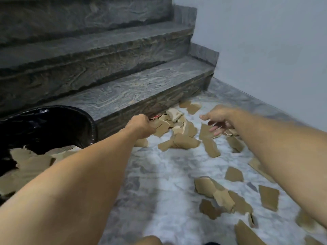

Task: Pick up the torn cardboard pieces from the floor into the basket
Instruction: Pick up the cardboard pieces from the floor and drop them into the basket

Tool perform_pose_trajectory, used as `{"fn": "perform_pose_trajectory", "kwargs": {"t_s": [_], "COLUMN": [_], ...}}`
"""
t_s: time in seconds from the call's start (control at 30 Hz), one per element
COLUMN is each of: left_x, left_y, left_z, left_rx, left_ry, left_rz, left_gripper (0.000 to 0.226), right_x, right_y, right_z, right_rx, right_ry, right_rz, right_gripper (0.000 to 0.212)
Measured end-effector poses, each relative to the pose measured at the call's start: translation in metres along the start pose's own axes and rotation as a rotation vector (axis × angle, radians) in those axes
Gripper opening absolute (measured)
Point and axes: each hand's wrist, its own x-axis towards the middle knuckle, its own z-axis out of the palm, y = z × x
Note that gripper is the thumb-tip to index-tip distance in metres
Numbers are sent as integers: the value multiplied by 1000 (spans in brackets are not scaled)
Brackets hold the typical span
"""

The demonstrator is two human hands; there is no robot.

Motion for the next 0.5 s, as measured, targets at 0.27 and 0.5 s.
{"fn": "perform_pose_trajectory", "kwargs": {"t_s": [0.27, 0.5], "left_x": [100, 196], "left_y": [-19, -100], "left_z": [86, 172], "left_rx": [247, 369], "left_ry": [-168, -42], "left_rz": [-101, -187], "left_gripper": [69, 70], "right_x": [119, 198], "right_y": [63, 93], "right_z": [-10, 6], "right_rx": [-36, -626], "right_ry": [-16, -32], "right_rz": [144, -35], "right_gripper": [35, 91]}}
